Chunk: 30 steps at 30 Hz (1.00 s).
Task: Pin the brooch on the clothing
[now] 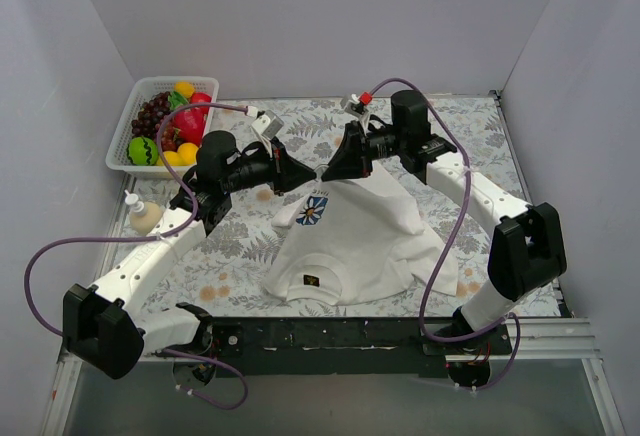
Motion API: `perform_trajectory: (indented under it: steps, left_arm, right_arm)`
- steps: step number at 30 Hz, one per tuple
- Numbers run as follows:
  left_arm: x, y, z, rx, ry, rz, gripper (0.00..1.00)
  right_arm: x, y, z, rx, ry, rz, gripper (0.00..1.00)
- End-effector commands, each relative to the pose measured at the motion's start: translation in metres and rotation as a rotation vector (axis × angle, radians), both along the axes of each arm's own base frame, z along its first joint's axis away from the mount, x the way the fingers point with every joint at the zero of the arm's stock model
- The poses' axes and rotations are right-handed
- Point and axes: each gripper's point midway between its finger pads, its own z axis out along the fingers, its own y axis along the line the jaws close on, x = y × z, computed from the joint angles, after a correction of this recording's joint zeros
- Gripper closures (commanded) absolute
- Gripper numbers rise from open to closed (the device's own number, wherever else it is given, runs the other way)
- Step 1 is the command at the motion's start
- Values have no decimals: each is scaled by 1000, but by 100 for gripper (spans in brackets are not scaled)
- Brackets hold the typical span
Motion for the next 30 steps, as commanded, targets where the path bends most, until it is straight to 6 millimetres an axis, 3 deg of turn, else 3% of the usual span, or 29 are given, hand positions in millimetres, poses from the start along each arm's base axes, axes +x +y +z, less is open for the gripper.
perform_trajectory:
  steps: [1,14,24,30]
  left_arm:
    - [-32,-12,42,-77,-98,-143,100]
    - [-41,-4,54,-88,-142,-125,100]
    - [-42,2,47,-108,-140,-76,100]
    - [-41,1,44,-112,-132,-71,100]
  right_arm:
    - [39,9,0,-71,-66,-205,99]
    - [74,-3,-7,-166,66,-489,99]
    - [71,-13,25,-22,30,-552,99]
    - [65,-14,26,5,24,-526,99]
